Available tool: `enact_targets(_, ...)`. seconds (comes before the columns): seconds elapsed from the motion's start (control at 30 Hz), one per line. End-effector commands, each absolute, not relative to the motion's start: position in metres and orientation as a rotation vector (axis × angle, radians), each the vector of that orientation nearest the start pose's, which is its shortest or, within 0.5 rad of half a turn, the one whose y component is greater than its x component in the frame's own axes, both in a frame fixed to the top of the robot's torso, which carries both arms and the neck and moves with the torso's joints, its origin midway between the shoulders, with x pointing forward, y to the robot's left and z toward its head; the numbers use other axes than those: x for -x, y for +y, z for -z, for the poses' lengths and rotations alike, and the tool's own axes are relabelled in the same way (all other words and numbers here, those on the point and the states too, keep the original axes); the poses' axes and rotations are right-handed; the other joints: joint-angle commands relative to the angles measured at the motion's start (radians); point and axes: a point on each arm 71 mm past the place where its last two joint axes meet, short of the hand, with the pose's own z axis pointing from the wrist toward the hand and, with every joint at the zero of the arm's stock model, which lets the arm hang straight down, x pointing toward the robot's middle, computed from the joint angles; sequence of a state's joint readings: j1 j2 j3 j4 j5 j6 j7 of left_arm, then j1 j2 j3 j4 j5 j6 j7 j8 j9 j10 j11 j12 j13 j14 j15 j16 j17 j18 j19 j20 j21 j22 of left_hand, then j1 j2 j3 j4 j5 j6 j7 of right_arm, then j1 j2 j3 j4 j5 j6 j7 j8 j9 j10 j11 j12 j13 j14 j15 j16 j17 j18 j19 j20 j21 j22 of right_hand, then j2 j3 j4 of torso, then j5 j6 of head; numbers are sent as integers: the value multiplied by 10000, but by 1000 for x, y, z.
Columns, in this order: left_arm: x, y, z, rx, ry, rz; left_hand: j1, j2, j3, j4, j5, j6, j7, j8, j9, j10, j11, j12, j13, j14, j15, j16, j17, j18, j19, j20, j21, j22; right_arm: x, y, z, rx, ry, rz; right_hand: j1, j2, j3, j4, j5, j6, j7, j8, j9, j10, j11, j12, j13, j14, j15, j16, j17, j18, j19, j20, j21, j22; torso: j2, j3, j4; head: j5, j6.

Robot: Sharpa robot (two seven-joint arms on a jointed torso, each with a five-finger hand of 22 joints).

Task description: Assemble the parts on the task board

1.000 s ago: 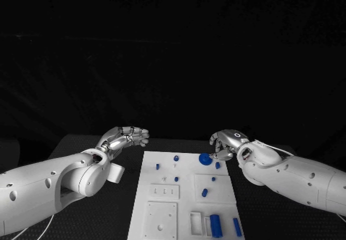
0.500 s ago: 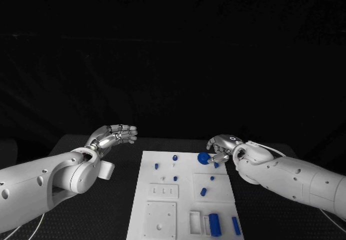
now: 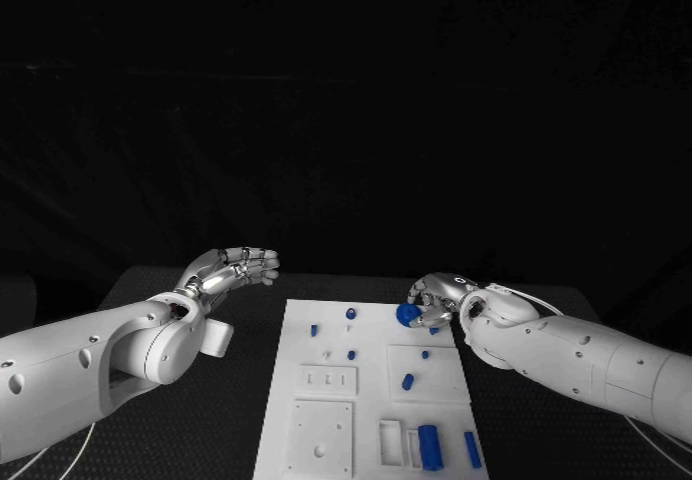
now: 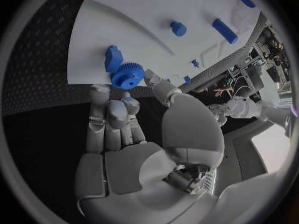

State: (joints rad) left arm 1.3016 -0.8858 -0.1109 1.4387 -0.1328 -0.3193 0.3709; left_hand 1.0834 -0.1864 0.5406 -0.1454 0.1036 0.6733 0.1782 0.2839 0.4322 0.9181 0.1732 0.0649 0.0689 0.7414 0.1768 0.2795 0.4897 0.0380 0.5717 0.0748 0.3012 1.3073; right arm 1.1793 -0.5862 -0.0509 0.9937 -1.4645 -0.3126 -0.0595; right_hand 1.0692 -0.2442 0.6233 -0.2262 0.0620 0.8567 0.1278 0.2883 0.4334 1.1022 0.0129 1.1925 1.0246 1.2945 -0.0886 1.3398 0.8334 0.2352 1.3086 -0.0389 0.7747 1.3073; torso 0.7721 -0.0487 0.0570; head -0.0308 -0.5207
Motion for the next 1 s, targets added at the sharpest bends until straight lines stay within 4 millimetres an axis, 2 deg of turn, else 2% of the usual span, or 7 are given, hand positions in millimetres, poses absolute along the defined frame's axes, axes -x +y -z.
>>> enact_targets(0.03, -511, 252, 156, 9431, 14162, 14039, 45, 46, -6, 65, 18, -6, 91, 21, 17, 35, 25, 59, 17, -6, -32, 13, -1, -172, -15, -17, -25, 233, -565, -231, 232, 754, 17189, -4118, -7, 133, 144, 21, 5, 205, 76, 33, 4, -202, 83, 35, 22, -89, -3, 31, 32, 266, -40, -45, 64, 254, 3, 3, 24, 21, -10)
enact_targets(0.2, -510, 250, 155, 9405, 14183, 14124, 43, 79, -32, 63, 26, -2, 135, 36, 29, 71, 35, 72, 23, -2, -32, 18, -1, -172, -3, -21, -20, 232, -567, -233, 233, 716, 17229, -4020, 43, 237, 312, 96, -66, 263, 72, 58, 12, -209, 76, 32, 28, -94, -8, 20, 54, 266, -67, -46, 89, 249, 6, -8, 37, 10, -27)
enact_targets(0.27, -510, 250, 155, 9400, 14184, 14142, 44, 95, -46, 59, 29, 4, 153, 46, 36, 94, 39, 79, 26, 2, -34, 23, 0, -169, 7, -24, -16, 231, -567, -233, 233, 718, 17251, -4005, 97, 326, 536, 196, -112, 301, 68, 72, 15, -214, 77, 33, 36, -94, -11, 11, 84, 266, -92, -46, 132, 248, 14, 2, 19, 37, -28)
enact_targets(0.47, -509, 247, 155, 9367, 14210, 14233, 44, 120, -77, 47, 35, 14, 198, 66, 50, 140, 58, 92, 32, 14, -38, 33, 1, -165, 24, -29, -11, 228, -568, -230, 235, 797, 17280, -3976, 92, 357, 658, 257, -119, 322, 74, 79, 18, -216, 83, 38, 47, -91, -6, 8, 116, 266, -112, -45, 185, 249, 7, 9, 16, 25, -49)
enact_targets(0.77, -507, 244, 154, 9339, 14248, 14321, 55, 149, -98, 27, 45, 35, 219, 91, 66, 176, 64, 97, 34, 22, -41, 40, 0, -159, 42, -33, -9, 224, -569, -228, 236, 795, 17245, -3965, 18, 307, 732, 316, -114, 289, 90, 57, 10, -220, 97, 48, 63, -88, 8, -3, 164, 266, -145, -40, 272, 249, 11, 9, 28, 34, -82)
enact_targets(1.0, -507, 244, 154, 9341, 14257, 14327, 62, 152, -109, 15, 47, 41, 219, 100, 71, 189, 65, 98, 34, 23, -42, 43, 0, -157, 47, -34, -9, 223, -569, -225, 238, 978, 17418, -3898, -19, 235, 711, 299, -103, 278, 101, 48, 5, -223, 109, 52, 72, -84, 19, -10, 190, 266, -165, -43, 322, 249, 8, 6, 14, 38, -117)
